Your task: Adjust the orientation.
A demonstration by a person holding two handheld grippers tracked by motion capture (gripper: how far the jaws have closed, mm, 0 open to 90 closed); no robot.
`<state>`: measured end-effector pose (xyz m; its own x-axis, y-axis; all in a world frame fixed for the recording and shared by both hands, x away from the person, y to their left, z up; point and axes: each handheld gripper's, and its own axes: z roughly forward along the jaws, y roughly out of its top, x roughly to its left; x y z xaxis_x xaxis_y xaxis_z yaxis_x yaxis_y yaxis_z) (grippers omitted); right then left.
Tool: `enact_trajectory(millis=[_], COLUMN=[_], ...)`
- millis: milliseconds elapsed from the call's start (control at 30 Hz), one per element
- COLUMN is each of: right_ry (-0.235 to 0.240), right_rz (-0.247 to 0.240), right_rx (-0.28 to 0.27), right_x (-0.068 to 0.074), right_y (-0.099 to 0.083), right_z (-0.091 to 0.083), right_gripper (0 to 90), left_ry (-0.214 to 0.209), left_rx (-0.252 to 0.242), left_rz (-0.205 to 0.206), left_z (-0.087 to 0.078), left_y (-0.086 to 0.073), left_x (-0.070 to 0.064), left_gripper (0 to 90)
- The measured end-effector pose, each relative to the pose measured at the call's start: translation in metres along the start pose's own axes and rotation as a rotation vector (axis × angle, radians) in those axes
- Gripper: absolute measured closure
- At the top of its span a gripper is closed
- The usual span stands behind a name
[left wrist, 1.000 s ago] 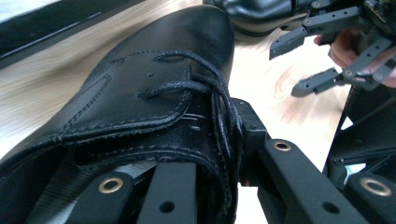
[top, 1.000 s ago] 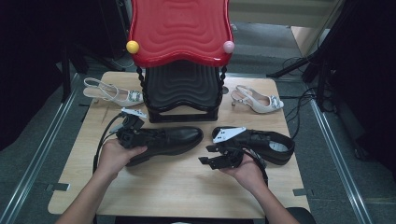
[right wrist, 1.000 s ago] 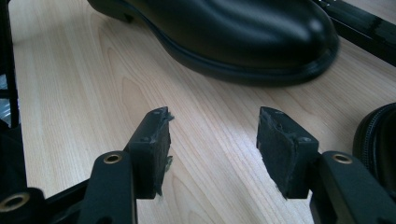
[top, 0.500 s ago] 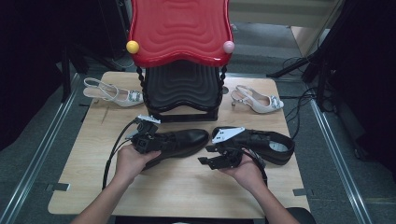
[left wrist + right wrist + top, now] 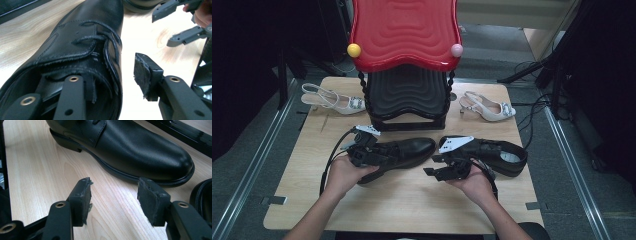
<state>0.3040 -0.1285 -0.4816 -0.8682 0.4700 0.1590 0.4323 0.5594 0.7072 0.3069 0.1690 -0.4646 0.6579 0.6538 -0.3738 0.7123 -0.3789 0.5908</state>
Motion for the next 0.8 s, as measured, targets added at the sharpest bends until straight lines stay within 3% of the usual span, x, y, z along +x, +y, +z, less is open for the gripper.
enact_trajectory(millis=[167, 367, 500, 633, 700, 800], right_ry=[0.0, -0.004, -0.004, -0.008, -0.01, -0.014], right_rz=[0.0, 0.008, 0.009, 0.012, 0.015, 0.018], right_rx=[0.0, -0.003, -0.009, -0.012, -0.015, -0.012], right_x=[0.0, 0.001, 0.002, 0.001, 0.002, 0.002], right_y=[0.0, 0.002, 0.002, 0.004, 0.005, 0.006], right_z=[0.0, 0.0, 0.001, 0.004, 0.006, 0.009], right_gripper=[45.7, 45.7, 45.7, 45.8, 46.5, 48.3], left_ry=[0.004, -0.012, 0.004, 0.011, -0.007, 0.021], left_rx=[0.004, -0.028, -0.05, -0.073, -0.086, -0.07], left_rz=[0.026, 0.038, 0.044, 0.022, 0.014, 0.013], left_z=[-0.02, -0.047, -0.066, -0.079, -0.083, -0.087], left_y=[-0.003, -0.004, -0.006, -0.011, -0.014, -0.018], left_x=[-0.001, 0.004, 0.012, 0.026, 0.034, 0.043], left_gripper=[52.7, 50.7, 50.5, 51.0, 58.2, 66.7])
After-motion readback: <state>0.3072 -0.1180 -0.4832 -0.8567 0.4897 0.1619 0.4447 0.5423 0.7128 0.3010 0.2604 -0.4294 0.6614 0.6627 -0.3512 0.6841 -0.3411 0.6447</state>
